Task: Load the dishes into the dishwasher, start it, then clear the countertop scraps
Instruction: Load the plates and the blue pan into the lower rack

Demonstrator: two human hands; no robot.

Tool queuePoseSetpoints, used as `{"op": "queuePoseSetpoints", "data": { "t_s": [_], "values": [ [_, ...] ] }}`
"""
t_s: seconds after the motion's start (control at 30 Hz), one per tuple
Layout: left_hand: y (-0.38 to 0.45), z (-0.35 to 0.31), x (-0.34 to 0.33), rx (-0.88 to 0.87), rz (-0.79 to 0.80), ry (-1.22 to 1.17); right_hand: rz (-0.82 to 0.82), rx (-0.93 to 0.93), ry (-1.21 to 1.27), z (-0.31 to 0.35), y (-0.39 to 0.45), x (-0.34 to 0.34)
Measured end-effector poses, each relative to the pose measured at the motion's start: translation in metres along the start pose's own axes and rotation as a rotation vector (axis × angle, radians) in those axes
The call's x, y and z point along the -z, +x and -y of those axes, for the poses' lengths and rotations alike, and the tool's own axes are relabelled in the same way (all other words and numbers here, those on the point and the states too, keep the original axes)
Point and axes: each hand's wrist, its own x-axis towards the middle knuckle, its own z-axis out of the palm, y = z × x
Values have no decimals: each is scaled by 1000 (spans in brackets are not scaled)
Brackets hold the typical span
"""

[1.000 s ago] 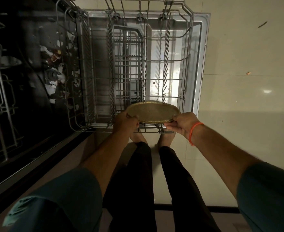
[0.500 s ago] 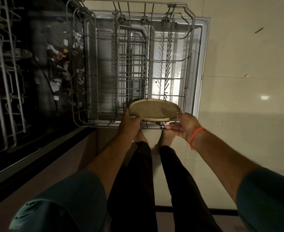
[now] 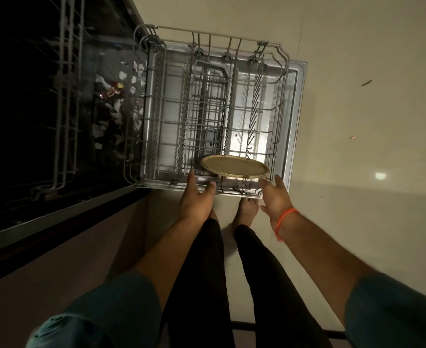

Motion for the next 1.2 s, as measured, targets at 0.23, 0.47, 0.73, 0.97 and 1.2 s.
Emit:
{"op": "queuePoseSetpoints", "data": {
  "t_s": [0.23,0.47,0.73,0.97,1.2],
  "values": [
    [-71,-11,8,-41,-8,-75,31,48,27,24,-71,0],
    [-152,-12,13,-142,-25,-317,199,119,15,47,-135,17],
    [-272,-13,29,-265,-152,-707,447,240,12,78,-235,36],
    [-369,12,76,-447,-342,-1002,720,361,-161,72,-340,8],
    [-434,79,134,-557,-640,-1185,977,428,-331,30,-434,-48]
  ]
}}
